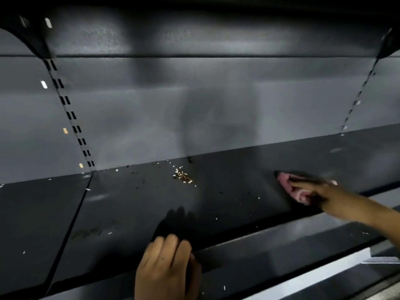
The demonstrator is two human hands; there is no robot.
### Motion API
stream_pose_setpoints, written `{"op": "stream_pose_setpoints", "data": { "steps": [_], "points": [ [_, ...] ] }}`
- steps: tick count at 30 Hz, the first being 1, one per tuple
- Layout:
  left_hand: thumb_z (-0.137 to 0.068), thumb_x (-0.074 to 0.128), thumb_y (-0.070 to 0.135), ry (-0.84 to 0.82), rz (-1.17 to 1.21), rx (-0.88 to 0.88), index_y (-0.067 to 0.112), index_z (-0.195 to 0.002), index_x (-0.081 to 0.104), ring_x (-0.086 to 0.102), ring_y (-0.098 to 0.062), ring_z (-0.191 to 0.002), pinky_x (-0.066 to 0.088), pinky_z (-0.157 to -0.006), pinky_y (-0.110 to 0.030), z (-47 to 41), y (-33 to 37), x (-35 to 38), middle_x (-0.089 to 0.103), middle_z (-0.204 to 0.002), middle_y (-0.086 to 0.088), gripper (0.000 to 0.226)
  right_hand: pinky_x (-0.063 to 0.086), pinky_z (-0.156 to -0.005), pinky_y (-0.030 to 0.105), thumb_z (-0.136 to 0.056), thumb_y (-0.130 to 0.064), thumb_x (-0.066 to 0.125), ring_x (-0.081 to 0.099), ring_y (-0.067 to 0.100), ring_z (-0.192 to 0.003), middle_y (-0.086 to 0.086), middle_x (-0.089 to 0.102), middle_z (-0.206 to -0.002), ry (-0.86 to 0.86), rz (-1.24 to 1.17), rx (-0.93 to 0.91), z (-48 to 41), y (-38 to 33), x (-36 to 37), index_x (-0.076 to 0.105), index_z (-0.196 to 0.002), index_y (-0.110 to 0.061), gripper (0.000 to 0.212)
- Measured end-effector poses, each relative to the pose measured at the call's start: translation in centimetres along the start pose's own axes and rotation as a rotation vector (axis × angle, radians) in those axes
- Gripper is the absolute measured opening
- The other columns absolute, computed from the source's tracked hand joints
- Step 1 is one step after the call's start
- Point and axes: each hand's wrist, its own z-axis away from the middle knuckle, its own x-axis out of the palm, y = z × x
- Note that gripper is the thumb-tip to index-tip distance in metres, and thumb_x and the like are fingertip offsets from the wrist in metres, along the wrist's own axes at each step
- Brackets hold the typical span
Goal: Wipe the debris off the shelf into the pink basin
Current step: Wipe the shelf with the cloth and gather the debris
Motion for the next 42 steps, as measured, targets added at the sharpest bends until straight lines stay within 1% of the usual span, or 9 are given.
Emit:
{"op": "stream_pose_setpoints", "data": {
  "steps": [6,15,23,24,25,26,35,39,42],
  "points": [
    [-0.076,0.042,0.024,0.036,-0.042,-0.002,0.013,-0.061,0.060,0.040,-0.025,-0.067,0.038,-0.066,-0.032,0.3,0.0,1.0,0.056,-0.064,-0.010,0.026,0.018,-0.099,-0.007,-0.077,0.004,0.059,0.027,-0.019,-0.122,-0.004,0.055,-0.129,0.091,-0.088,-0.550,-1.3,-11.2,4.4,0.064,-0.117,-0.009,0.042],
    [-0.074,0.048,0.018,-0.003,0.010,0.096,0.016,-0.070,0.067,0.043,-0.021,-0.067,0.041,-0.066,-0.029,0.3,-0.7,-0.2,0.061,-0.067,-0.005,0.019,0.042,-0.095,0.006,-0.066,0.025,0.049,0.060,-0.002,-0.109,-0.003,0.068,-0.116,0.163,-0.548,-0.462,-5.2,-14.8,1.3,0.071,-0.098,-0.025,0.063],
    [-0.082,0.048,0.016,-0.017,0.143,0.137,0.012,-0.080,0.070,0.052,-0.017,-0.083,0.044,-0.078,-0.024,0.3,-1.4,-1.2,0.070,-0.081,-0.005,0.022,0.053,-0.062,0.023,-0.085,-0.011,0.060,0.068,0.014,-0.064,-0.005,0.072,-0.067,-0.445,-0.300,-0.320,-1.7,-3.6,-2.2,0.071,-0.060,-0.036,0.036],
    [-0.082,0.047,0.016,-0.017,0.141,0.121,0.011,-0.076,0.071,0.051,-0.016,-0.080,0.044,-0.076,-0.023,0.3,-1.2,-1.2,0.069,-0.079,-0.004,0.025,0.051,-0.060,0.018,-0.077,-0.029,0.053,0.067,0.011,-0.064,-0.007,0.072,-0.068,-0.478,-0.303,-0.343,-1.5,-4.4,-2.0,0.072,-0.062,-0.035,0.025],
    [-0.081,0.048,0.016,-0.017,0.139,0.107,0.010,-0.073,0.071,0.051,-0.016,-0.078,0.044,-0.074,-0.023,0.3,-1.0,-1.1,0.069,-0.077,-0.003,0.026,0.049,-0.060,0.013,-0.084,0.013,0.051,0.066,0.006,-0.063,-0.011,0.071,-0.069,-0.453,-0.266,-0.389,-1.7,-5.4,-1.8,0.072,-0.064,-0.032,0.054],
    [-0.080,0.048,0.015,-0.014,0.137,0.100,0.010,-0.073,0.071,0.051,-0.016,-0.077,0.045,-0.074,-0.023,0.3,-0.9,-1.1,0.069,-0.078,-0.003,0.025,0.048,-0.060,0.010,-0.048,0.015,0.027,0.064,0.001,-0.063,-0.016,0.069,-0.070,-0.457,-0.251,-0.462,-1.8,-6.9,-1.5,0.071,-0.065,-0.026,0.063],
    [-0.090,0.040,0.023,-0.012,0.112,0.131,0.009,-0.080,0.073,0.054,-0.019,-0.078,0.048,-0.072,-0.026,0.7,-0.8,-1.8,0.069,-0.082,-0.007,0.037,0.036,-0.084,-0.001,-0.065,0.013,0.049,0.056,-0.019,-0.086,-0.009,0.073,-0.091,-0.338,-0.230,-0.748,-4.2,-20.7,4.7,0.074,-0.084,-0.011,0.040],
    [-0.080,0.052,0.011,-0.002,0.163,0.114,0.009,-0.075,0.071,0.061,-0.021,-0.074,0.050,-0.069,-0.027,1.3,-1.6,-2.8,0.068,-0.083,-0.007,0.019,0.043,-0.093,0.013,-0.063,0.023,0.048,0.062,-0.002,-0.101,-0.010,0.071,-0.101,-0.077,-0.401,-0.645,-5.5,-20.5,3.5,0.075,-0.089,-0.015,0.053],
    [-0.073,0.054,0.007,0.064,0.139,0.058,0.010,-0.069,0.068,0.059,-0.020,-0.072,0.049,-0.064,-0.031,2.0,-3.6,-3.8,0.066,-0.079,-0.006,0.015,0.046,-0.093,0.015,-0.065,0.024,0.053,0.064,-0.002,-0.101,-0.016,0.071,-0.099,-0.217,-0.355,-0.719,-4.1,-19.0,2.2,0.075,-0.087,-0.018,0.053]
  ]
}}
